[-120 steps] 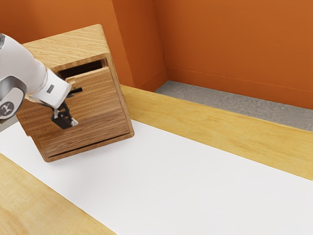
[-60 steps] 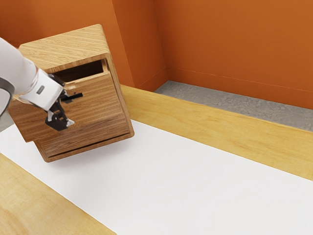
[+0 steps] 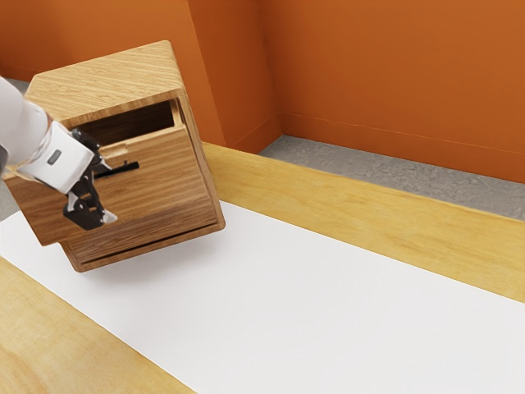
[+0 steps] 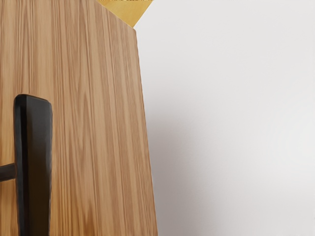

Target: Pull the drawer handle with one arm to open the drawer

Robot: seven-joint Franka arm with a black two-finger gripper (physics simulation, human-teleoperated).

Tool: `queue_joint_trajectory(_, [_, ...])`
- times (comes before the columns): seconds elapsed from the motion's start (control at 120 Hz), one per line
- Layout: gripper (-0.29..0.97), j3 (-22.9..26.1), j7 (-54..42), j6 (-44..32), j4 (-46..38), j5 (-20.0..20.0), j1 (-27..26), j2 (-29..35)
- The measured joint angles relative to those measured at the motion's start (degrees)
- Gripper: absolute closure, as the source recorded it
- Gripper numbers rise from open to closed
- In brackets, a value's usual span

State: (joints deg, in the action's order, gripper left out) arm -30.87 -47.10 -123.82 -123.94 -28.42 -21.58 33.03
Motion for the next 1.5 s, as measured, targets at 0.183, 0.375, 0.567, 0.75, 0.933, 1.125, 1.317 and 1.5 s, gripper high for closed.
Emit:
queue_joint_trajectory(0.183, [0.04, 0.91, 0.01, 0.79, -1.04, 0.01, 0.01, 1.67])
queue_joint_trajectory(0.375, [0.03, 1.06, 0.02, 1.74, -1.81, 0.03, -0.84, 3.17])
queue_joint_trajectory(0.567, [0.01, 1.2, 0.03, 2.63, -3.11, -0.01, -1.18, 4.78])
queue_joint_trajectory(0.75, [0.01, 2.72, 0.05, 3.38, -3.94, 0.03, -1.18, 5.79])
queue_joint_trajectory(0.933, [0.0, 3.21, 0.08, 4.37, -4.15, 0.04, -1.43, 5.97])
queue_joint_trajectory(1.125, [0.0, 3.9, 0.1, 5.63, -3.47, 0.14, -1.53, 6.32])
queue_joint_trajectory(1.317, [0.0, 6.12, 0.08, 7.9, 0.17, 0.51, -1.54, 7.5])
queue_joint_trajectory(1.5, [0.0, 7.29, 0.25, 13.75, 9.41, 5.11, -1.56, 5.83])
